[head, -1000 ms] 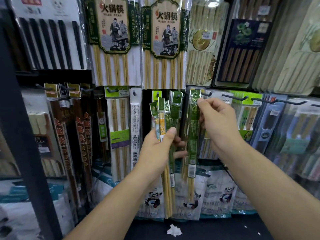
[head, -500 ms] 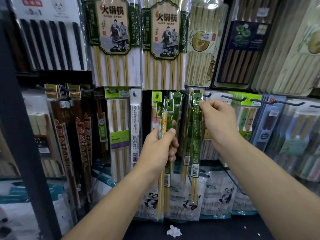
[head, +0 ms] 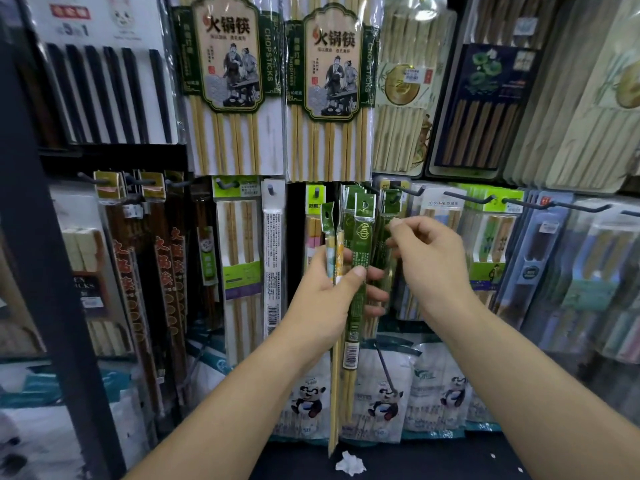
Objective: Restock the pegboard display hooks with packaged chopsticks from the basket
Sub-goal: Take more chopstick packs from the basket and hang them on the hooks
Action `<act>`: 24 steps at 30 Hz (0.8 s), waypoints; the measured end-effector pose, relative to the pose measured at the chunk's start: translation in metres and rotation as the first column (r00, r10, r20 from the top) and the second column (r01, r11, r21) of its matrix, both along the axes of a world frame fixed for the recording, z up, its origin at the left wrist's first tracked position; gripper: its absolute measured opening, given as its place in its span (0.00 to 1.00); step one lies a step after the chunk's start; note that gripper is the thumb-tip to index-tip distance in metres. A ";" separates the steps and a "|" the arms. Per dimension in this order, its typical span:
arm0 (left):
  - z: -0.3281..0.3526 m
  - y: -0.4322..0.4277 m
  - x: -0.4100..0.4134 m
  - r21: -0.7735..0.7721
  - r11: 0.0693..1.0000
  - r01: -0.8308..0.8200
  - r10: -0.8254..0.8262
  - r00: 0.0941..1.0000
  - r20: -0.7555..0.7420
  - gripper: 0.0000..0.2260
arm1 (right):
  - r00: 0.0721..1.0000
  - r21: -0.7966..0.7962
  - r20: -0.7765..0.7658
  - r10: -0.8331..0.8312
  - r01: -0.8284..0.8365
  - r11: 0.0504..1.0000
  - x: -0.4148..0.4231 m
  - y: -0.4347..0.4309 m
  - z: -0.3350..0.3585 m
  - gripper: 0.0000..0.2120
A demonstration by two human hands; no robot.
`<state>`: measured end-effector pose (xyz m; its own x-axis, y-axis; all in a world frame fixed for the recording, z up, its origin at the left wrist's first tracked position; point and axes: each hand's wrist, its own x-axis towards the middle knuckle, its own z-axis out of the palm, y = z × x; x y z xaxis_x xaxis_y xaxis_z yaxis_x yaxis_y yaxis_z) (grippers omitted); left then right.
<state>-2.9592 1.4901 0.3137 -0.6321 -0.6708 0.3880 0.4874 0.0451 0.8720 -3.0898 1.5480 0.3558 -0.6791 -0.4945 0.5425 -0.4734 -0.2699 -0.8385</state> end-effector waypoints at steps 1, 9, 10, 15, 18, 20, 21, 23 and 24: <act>0.001 0.001 0.000 0.001 1.000 0.004 -0.004 1.000 0.003 0.06 | 0.999 -0.007 -0.007 0.050 -0.050 0.999 0.004 0.002 0.000 0.11; 0.001 0.003 0.003 -0.035 0.999 0.026 -0.025 0.999 0.040 0.05 | 0.926 -0.021 0.164 0.339 -0.340 0.940 0.018 0.007 0.000 0.09; 0.001 0.003 0.003 -0.041 0.999 0.022 -0.020 0.999 0.043 0.05 | 0.928 -0.019 0.164 0.336 -0.337 0.941 0.018 0.007 0.000 0.09; -0.004 0.003 0.003 -0.038 0.999 0.036 -0.034 0.998 0.051 0.05 | 0.927 -0.004 0.170 0.333 -0.337 0.941 0.019 0.006 -0.002 0.11; -0.008 0.001 0.003 -0.033 0.999 0.027 -0.024 0.997 0.076 0.04 | 0.945 -0.012 0.149 0.291 -0.293 0.956 0.019 0.005 -0.002 0.12; -0.011 -0.003 0.004 -0.149 0.984 -0.099 0.123 0.979 0.163 0.03 | 0.977 -0.027 0.095 0.192 -0.191 0.981 0.014 0.003 0.003 0.12; -0.012 -0.005 0.005 -0.181 0.974 -0.134 0.168 0.968 0.184 0.03 | 0.984 -0.043 0.091 0.151 -0.148 0.988 0.010 0.002 0.006 0.12; -0.012 -0.009 0.007 -0.136 0.979 -0.152 0.173 0.971 0.165 0.05 | 0.987 -0.071 0.119 0.107 -0.099 0.993 0.002 0.000 0.013 0.12; -0.012 -0.011 0.008 -0.109 0.984 -0.141 0.157 0.975 0.158 0.05 | 0.988 -0.070 0.123 0.090 -0.082 0.994 -0.001 -0.001 0.016 0.13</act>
<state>-2.9512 1.4791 0.3019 -0.5883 -0.7271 0.3537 0.3183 0.1939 0.9280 -3.0910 1.5470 0.3713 -0.7002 -0.5208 0.4883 -0.3379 -0.3609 -0.8693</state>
